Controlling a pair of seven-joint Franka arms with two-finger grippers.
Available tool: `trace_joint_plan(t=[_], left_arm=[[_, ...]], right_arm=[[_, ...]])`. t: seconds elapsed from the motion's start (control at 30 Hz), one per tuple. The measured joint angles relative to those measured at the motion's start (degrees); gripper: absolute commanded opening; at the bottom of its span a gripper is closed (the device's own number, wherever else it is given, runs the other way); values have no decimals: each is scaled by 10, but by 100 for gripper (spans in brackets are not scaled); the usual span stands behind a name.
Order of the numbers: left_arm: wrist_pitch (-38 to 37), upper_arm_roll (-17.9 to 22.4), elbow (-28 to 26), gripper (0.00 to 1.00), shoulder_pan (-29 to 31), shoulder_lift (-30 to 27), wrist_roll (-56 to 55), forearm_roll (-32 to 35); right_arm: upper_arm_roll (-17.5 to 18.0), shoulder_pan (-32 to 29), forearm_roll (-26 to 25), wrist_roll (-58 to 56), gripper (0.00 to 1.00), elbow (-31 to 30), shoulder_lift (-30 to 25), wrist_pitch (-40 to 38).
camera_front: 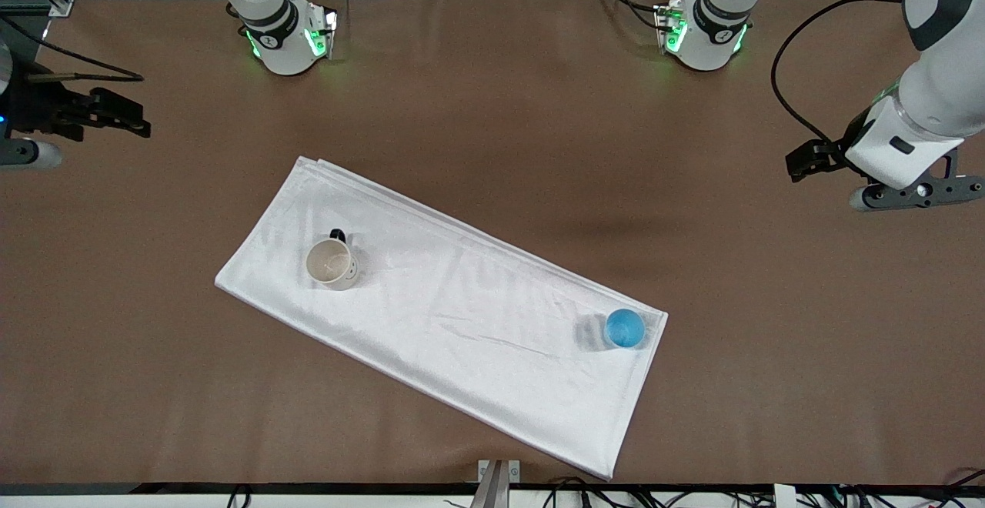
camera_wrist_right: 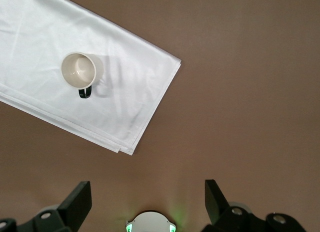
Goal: Place blue cup into white mug on table
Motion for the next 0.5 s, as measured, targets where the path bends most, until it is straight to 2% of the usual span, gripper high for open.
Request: trace_joint_plan(t=[0.27,0.5], left_arm=[[7,-2,3,100,-1,37,-8,-4],[34,-4,56,100,-4,118,-14,-5]], right_arm=[[37,12,14,52,100,-66,1,71],[68,13,16,95,100,-166,1,181]])
